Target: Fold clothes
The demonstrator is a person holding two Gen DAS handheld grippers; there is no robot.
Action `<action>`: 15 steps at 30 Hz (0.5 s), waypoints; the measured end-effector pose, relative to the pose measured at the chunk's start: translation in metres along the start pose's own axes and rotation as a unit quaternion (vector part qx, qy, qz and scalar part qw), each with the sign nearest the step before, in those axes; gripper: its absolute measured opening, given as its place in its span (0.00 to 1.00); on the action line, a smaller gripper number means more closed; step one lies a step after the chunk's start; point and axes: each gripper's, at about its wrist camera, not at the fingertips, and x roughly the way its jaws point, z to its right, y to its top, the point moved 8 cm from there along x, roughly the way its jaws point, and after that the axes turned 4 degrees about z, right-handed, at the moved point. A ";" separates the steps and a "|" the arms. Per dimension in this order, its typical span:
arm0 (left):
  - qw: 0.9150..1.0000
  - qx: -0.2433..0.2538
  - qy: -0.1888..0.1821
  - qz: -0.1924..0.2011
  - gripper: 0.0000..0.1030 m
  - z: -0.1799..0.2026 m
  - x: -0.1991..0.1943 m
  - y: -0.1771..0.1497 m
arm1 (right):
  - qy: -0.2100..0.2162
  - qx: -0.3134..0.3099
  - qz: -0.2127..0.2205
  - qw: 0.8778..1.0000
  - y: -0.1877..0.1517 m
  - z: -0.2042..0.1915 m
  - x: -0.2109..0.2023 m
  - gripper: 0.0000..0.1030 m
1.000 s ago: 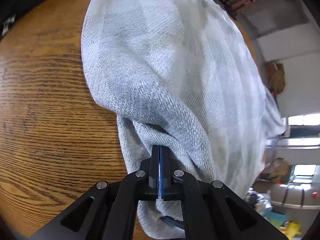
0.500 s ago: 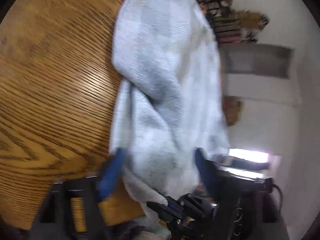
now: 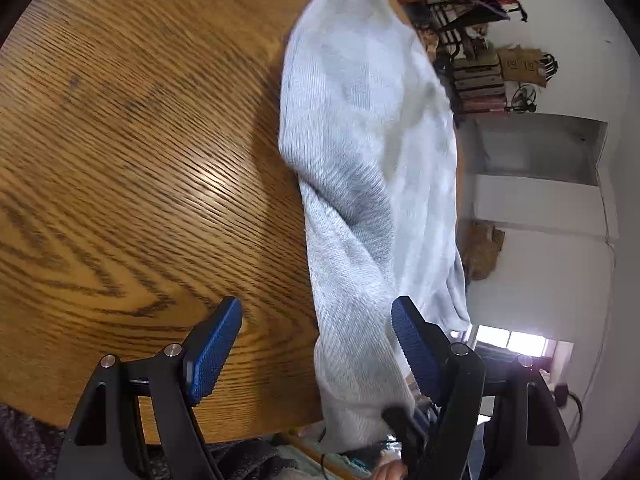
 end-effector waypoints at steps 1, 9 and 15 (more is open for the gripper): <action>1.000 -0.009 -0.005 -0.008 0.74 0.004 0.012 0.003 | 0.003 -0.002 0.003 1.000 0.002 -0.004 -0.002 0.07; 0.998 0.028 0.057 0.000 0.12 0.029 0.056 0.018 | -0.003 -0.014 0.004 1.000 0.004 -0.013 -0.004 0.07; 0.984 0.115 0.133 0.041 0.10 0.029 0.044 0.019 | -0.036 0.010 -0.006 0.999 0.001 0.003 -0.004 0.06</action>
